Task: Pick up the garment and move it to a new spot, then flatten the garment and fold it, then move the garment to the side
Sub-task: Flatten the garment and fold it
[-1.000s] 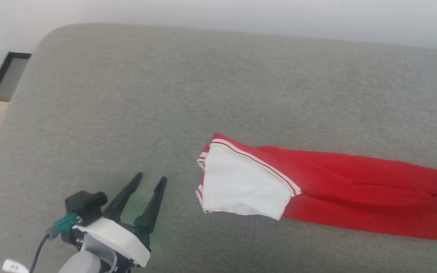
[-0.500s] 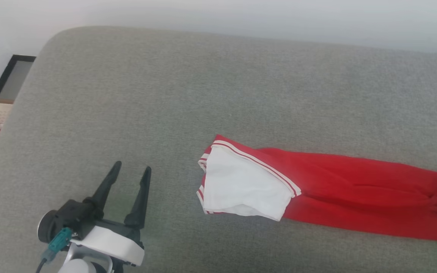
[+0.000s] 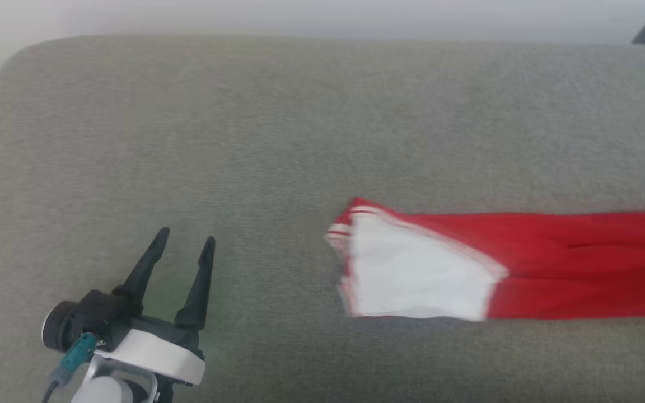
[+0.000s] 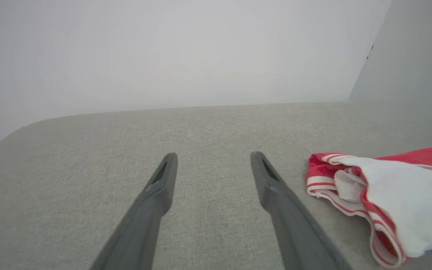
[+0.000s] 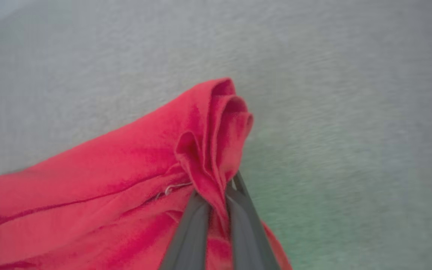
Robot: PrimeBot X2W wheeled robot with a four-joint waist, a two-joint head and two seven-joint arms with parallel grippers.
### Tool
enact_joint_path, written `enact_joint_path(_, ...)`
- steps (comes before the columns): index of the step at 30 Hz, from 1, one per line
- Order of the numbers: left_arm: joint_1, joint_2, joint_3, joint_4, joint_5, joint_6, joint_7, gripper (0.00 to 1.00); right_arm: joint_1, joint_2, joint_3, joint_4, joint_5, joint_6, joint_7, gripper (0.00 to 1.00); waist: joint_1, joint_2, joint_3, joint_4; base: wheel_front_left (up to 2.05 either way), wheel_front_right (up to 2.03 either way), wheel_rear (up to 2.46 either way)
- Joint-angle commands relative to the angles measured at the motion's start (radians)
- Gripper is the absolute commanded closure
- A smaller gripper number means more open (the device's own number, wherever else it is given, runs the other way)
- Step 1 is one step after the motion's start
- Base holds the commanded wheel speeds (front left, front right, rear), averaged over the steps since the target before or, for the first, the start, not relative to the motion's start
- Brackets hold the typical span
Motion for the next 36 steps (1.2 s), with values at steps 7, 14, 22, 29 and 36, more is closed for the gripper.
enact_joint_path(7,-0.036,0.028,-0.026,-0.031,-0.001,-0.002,-0.004,0.00,-0.078,-0.096,-0.197,0.127,-0.137,-0.002,-0.104,1.00,0.0000,-0.0001,0.046,-0.050,0.00,0.00,0.00)
enact_joint_path(14,-0.013,0.012,-0.027,-0.021,0.006,-0.002,-0.004,0.00,-0.066,-0.042,-0.191,0.114,-0.211,-0.001,-0.111,1.00,0.0000,-0.0001,-0.007,-0.055,0.00,0.00,0.00)
enact_joint_path(22,0.029,-0.002,-0.011,-0.028,0.007,-0.002,-0.004,0.00,0.066,0.037,-0.025,-0.194,-0.090,-0.001,0.046,1.00,0.0000,-0.0001,-0.063,-0.036,0.00,0.00,0.00)
enact_joint_path(29,0.044,-0.032,0.001,-0.031,0.005,-0.002,-0.004,0.00,0.159,0.108,0.109,-0.490,-0.036,-0.001,0.169,1.00,0.0000,-0.0001,-0.071,0.008,0.00,0.00,0.00)
enact_joint_path(36,0.032,-0.039,-0.004,-0.037,-0.012,-0.002,-0.004,0.00,0.141,0.180,0.214,-0.579,-0.067,-0.001,0.220,1.00,0.0000,-0.0001,-0.052,0.052,0.00,0.00,0.00)
